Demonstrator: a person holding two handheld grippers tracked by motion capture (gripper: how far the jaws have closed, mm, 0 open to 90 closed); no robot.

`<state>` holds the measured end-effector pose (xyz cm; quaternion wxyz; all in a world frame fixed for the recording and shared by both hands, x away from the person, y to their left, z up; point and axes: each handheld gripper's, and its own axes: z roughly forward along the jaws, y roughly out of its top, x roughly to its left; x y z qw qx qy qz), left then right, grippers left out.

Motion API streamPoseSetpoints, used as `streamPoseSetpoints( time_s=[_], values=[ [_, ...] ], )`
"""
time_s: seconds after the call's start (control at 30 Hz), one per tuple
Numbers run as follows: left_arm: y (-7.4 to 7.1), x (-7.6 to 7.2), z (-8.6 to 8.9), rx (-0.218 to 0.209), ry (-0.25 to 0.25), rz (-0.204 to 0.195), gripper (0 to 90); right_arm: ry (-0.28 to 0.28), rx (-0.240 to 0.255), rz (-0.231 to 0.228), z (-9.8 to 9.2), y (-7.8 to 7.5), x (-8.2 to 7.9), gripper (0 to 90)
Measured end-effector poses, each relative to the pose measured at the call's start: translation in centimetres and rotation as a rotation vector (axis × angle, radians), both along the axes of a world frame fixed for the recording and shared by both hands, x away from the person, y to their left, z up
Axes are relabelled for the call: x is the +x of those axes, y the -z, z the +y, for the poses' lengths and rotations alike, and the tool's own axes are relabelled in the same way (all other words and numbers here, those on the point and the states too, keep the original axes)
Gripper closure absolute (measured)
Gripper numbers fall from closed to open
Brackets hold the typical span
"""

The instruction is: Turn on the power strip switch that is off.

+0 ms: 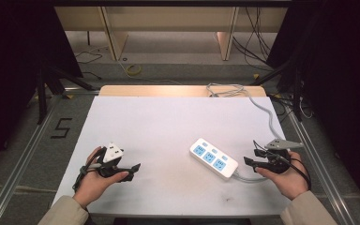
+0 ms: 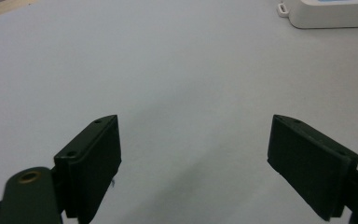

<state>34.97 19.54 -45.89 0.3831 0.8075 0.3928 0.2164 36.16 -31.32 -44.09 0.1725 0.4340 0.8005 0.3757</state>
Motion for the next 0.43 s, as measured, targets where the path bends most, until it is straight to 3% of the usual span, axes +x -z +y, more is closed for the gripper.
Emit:
streamPoseSetpoints(
  time_s=[0.43],
  values=[
    [0.00,0.28,0.09,-0.009,-0.012,0.003,16.4,-0.011,0.019,0.006,0.02,0.41,0.20,37.3]
  ],
)
